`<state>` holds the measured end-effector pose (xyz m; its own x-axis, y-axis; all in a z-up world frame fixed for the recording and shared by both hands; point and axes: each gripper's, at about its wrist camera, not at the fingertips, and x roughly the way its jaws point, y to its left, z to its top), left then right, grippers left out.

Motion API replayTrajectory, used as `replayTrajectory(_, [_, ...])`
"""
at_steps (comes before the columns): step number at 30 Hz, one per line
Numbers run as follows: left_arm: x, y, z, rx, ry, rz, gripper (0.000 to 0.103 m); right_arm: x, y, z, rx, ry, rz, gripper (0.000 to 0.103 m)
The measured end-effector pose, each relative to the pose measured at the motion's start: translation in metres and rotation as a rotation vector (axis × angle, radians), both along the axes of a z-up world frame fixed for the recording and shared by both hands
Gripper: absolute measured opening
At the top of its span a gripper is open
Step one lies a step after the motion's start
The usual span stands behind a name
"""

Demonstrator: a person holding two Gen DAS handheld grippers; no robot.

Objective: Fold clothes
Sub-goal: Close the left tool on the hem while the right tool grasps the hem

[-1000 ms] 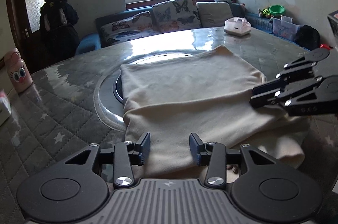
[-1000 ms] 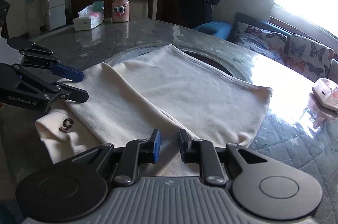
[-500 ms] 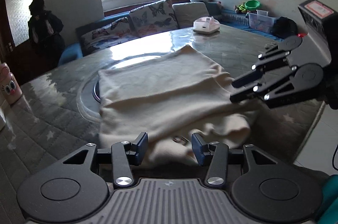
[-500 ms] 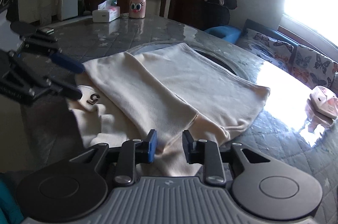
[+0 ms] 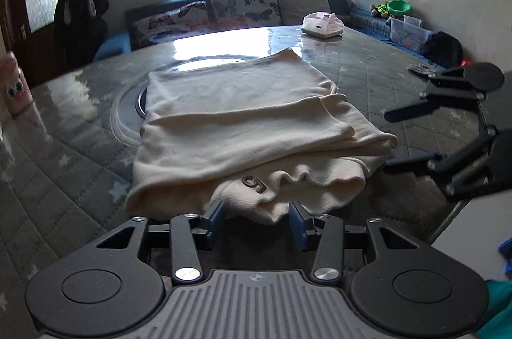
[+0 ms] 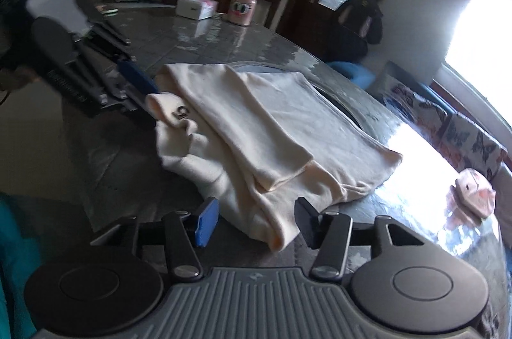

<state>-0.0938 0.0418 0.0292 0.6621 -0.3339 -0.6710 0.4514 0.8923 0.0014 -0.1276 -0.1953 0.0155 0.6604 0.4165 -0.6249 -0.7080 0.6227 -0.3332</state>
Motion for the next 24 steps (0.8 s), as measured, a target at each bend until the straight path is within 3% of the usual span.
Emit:
replayTrajectory(5, [0.005,0.002,0.004,-0.028,0.011,0.018,0.018,-0.005,0.008,-0.006,-0.023,-0.006,0.05,0.055])
replayTrajectory(15, [0.031,0.004,0.025,-0.109,-0.008,0.023,0.009,0.003,0.029,-0.015,-0.018,-0.072,0.11,0.053])
replayTrajectory(18, [0.039,0.004,0.03,-0.133,-0.021,-0.002,0.009,0.016,0.035,-0.017,0.002,-0.057,0.101,0.04])
replayTrajectory(20, [0.039,0.004,0.032,-0.126,-0.045,-0.023,0.013,0.028,0.036,-0.015,0.029,-0.017,0.067,0.018])
replayTrajectory(24, [0.028,0.012,0.033,-0.1,-0.095,-0.06,0.022,0.054,0.03,-0.002,0.133,0.098,0.006,0.012])
